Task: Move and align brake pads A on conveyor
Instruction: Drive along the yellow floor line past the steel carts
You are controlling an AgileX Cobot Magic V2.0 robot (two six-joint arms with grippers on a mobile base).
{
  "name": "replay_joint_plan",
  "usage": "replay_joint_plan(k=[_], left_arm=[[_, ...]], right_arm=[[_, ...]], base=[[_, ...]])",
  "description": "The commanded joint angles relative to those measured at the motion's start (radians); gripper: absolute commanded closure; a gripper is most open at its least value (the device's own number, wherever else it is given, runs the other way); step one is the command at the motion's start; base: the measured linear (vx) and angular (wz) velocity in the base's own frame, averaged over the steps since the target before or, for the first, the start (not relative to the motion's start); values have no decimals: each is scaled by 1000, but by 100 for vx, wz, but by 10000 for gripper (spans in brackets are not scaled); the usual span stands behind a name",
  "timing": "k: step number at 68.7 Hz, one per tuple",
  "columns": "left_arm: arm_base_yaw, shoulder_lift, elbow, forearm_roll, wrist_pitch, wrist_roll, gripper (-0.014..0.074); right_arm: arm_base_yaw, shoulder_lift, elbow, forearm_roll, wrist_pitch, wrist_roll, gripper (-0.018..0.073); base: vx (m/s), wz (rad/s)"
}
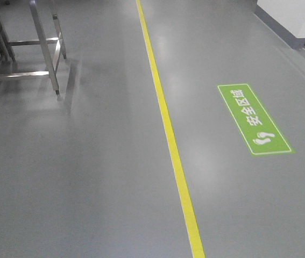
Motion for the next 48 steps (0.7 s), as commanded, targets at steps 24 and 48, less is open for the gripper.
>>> replay_joint_plan(k=[24,48], left_arm=[[-5,8,-26,5,-66,-5,602],[-5,8,-26,5,-66,-5,602]], right_arm=[[-1,5,-27,-14,-75,-8,562],[-1,5,-27,-14,-75,-8,563]], base=[[59,5],[59,4]])
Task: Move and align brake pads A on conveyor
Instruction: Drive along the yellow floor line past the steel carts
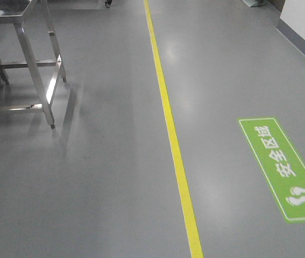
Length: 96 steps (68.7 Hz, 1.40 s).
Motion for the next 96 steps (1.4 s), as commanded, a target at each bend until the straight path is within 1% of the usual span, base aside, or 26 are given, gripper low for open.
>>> replay_joint_plan(k=[1,96], left_arm=[[-5,8,-26,5,-66,-5,602],[-5,8,-26,5,-67,-5,602]], right_arm=[[-1,5,-27,-14,-75,-8,563],[-1,5,-27,-14,-75,-8,563]], base=[[59,2],[58,4]])
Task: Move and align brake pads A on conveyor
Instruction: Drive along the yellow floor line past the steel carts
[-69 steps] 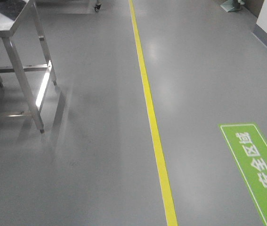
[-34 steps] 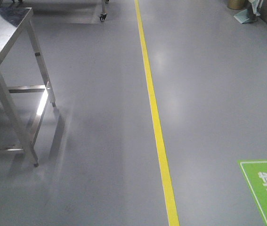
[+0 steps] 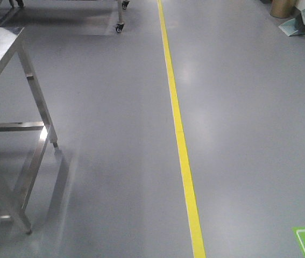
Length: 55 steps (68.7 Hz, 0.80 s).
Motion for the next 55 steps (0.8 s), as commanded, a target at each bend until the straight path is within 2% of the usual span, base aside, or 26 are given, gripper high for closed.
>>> replay_joint_plan(k=[1,55], left_arm=[[-5,8,-26,5,-67,-5,602],[-5,8,-26,5,-67,-5,602]], right_arm=[[-1,5,-27,-14,-75,-8,563],[-1,5,-27,-14,-75,-8,563]], base=[[53,0],[52,1]])
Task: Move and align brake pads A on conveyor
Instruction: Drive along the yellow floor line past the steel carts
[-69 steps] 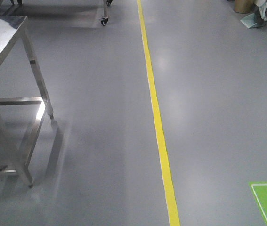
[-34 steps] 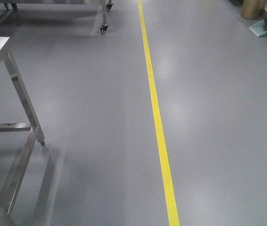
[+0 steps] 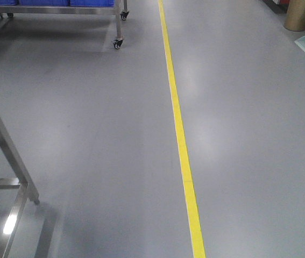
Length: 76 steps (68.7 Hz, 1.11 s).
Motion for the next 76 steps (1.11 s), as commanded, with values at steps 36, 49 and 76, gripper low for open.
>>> replay_joint_plan(k=[36,49,76], left_arm=[[-5,8,-26,5,-67,-5,602],[-5,8,-26,5,-67,-5,602],[-5,8,-26,5,-67,-5,602]], right_arm=[[-1,5,-27,-14,-75,-8,563],[-1,5,-27,-14,-76,-8,563],[-1,5,-27,-14,-76,-8,563]], base=[[48,0],[46,2],[43,3]])
